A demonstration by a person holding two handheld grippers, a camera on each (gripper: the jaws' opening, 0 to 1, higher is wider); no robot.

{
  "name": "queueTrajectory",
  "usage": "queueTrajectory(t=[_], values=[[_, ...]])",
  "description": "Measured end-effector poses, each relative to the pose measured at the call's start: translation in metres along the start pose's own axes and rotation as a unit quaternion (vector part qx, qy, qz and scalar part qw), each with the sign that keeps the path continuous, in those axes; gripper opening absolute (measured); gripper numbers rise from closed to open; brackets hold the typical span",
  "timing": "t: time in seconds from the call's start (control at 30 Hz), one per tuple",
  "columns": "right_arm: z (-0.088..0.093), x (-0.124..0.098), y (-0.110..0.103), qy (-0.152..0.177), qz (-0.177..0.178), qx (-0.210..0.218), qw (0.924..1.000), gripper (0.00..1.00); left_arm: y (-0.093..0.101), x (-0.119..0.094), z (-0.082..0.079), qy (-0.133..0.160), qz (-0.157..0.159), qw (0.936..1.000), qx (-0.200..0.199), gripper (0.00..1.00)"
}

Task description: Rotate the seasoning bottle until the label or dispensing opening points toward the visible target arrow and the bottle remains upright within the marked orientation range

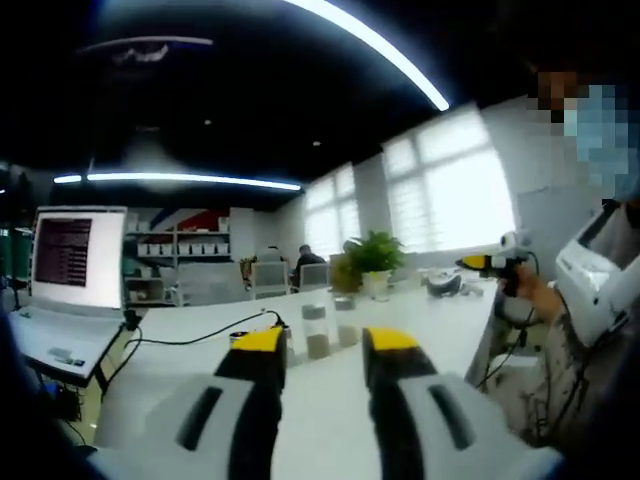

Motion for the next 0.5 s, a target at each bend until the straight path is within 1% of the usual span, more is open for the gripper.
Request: queueTrajectory(t=[0.23, 0.5], values=[[-0.0044, -0.0049, 0.0011, 0.004, 0.006, -0.01, 0.9999, 0.24, -0.0025, -0.001, -0.0038, 0.007, -0.003, 1.0, 0.003, 0.32], [0.0002, 0.0005, -0.0005, -0.011, 0.008, -0.017, 0.9998, 0.23, -0.0073, 0.0007, 0.0017, 0.003, -0.004, 1.0, -0.003, 0.3]])
Point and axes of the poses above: the point that each gripper's makers call its tool centre point, and the gripper's own axes: x roughly forward along the fingers, y roughly to its right, z roughly out of its underside, the point moved 9 cm from there along -x, roughly backward along the fingers, and after that the axes turned 6 degrees about x, right-handed, at the moved point
